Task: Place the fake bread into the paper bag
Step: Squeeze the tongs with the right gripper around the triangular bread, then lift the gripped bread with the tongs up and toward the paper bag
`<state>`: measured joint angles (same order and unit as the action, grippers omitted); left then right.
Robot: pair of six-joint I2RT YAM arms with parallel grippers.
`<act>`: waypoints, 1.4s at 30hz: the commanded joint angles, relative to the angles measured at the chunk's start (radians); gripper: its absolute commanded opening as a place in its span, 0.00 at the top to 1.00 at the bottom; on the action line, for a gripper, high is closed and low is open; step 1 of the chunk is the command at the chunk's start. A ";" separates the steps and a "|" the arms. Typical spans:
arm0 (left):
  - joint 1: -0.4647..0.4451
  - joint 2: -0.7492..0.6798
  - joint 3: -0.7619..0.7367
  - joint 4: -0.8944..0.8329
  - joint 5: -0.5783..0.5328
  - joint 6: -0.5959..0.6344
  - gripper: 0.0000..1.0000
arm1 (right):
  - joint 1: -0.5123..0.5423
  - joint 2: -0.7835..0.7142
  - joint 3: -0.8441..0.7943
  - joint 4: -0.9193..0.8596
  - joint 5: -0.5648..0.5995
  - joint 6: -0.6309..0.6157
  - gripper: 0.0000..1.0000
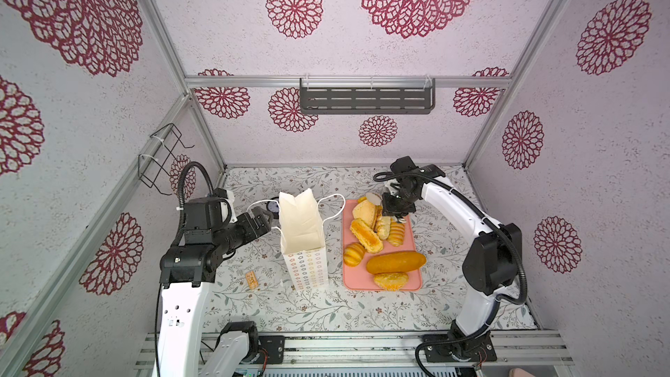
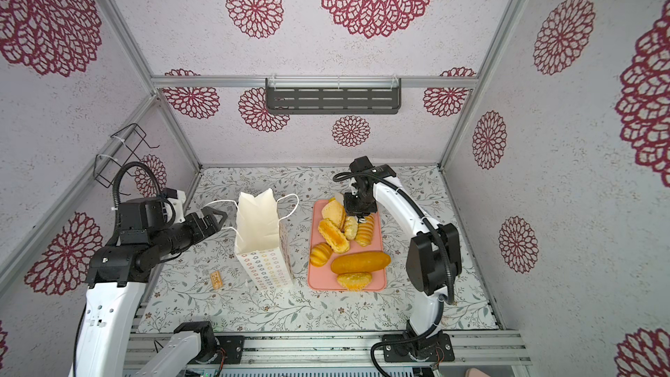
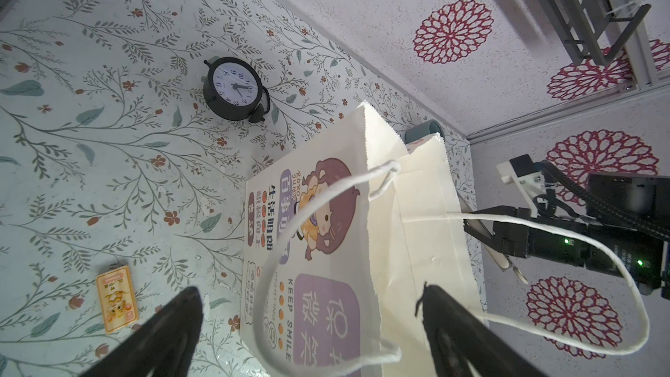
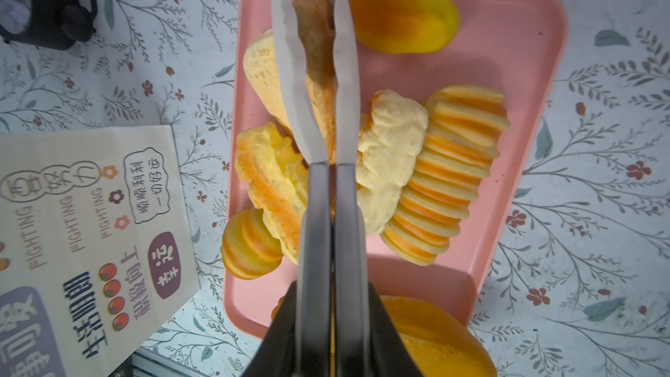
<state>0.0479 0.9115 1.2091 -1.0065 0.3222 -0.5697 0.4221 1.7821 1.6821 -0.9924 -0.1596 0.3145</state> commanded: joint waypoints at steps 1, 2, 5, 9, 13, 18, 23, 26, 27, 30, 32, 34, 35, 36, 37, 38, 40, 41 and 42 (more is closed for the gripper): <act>0.008 0.004 0.033 0.028 0.025 -0.020 0.03 | 0.003 -0.095 -0.021 0.074 0.019 0.042 1.00; 0.009 0.005 0.036 0.032 0.027 -0.024 0.03 | 0.003 -0.112 -0.030 0.081 0.024 0.047 1.00; 0.008 0.005 0.048 0.037 0.034 -0.036 0.03 | 0.002 -0.158 -0.052 0.100 0.031 0.056 1.00; 0.009 0.013 0.056 0.049 0.048 -0.054 0.02 | 0.003 -0.213 -0.062 0.110 0.041 0.066 1.00; 0.008 0.018 0.056 0.060 0.052 -0.070 0.00 | 0.003 -0.264 -0.053 0.106 0.067 0.066 1.00; 0.009 0.024 0.056 0.070 0.051 -0.082 0.03 | 0.003 -0.326 -0.011 0.087 0.107 0.067 1.00; 0.009 0.032 0.054 0.075 0.053 -0.090 0.10 | 0.002 -0.371 0.093 0.074 0.111 0.074 1.00; 0.009 0.035 0.044 0.079 0.054 -0.092 0.15 | 0.003 -0.402 0.155 0.101 0.075 0.081 1.00; 0.008 0.034 0.040 0.081 0.054 -0.092 0.17 | 0.003 -0.415 0.169 0.120 0.055 0.085 1.00; 0.009 0.033 0.022 0.086 0.054 -0.096 0.27 | 0.004 -0.446 0.192 0.193 -0.026 0.107 1.00; 0.009 0.032 0.011 0.091 0.056 -0.098 0.35 | 0.008 -0.462 0.192 0.250 -0.098 0.130 1.00; 0.009 0.032 0.003 0.097 0.058 -0.099 0.44 | 0.020 -0.475 0.181 0.315 -0.169 0.160 1.00; 0.009 0.033 0.000 0.099 0.059 -0.099 0.48 | 0.027 -0.480 0.172 0.345 -0.198 0.173 1.00; 0.009 0.033 -0.003 0.101 0.061 -0.100 0.53 | 0.040 -0.486 0.159 0.380 -0.230 0.190 1.00; 0.009 0.035 -0.005 0.103 0.063 -0.100 0.57 | 0.052 -0.492 0.142 0.418 -0.262 0.207 1.00; 0.009 0.035 -0.006 0.104 0.063 -0.100 0.61 | 0.067 -0.494 0.129 0.447 -0.283 0.220 1.00; 0.009 0.035 -0.010 0.106 0.063 -0.101 0.69 | 0.112 -0.495 0.108 0.496 -0.314 0.240 1.00; 0.010 0.035 -0.012 0.106 0.063 -0.101 0.72 | 0.133 -0.491 0.107 0.503 -0.319 0.243 1.00; 0.009 0.035 -0.013 0.106 0.063 -0.101 0.76 | 0.162 -0.484 0.111 0.504 -0.316 0.242 1.00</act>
<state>0.0490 0.9447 1.2068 -0.9279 0.3779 -0.6704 0.5304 1.3033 1.7863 -0.6346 -0.3923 0.5133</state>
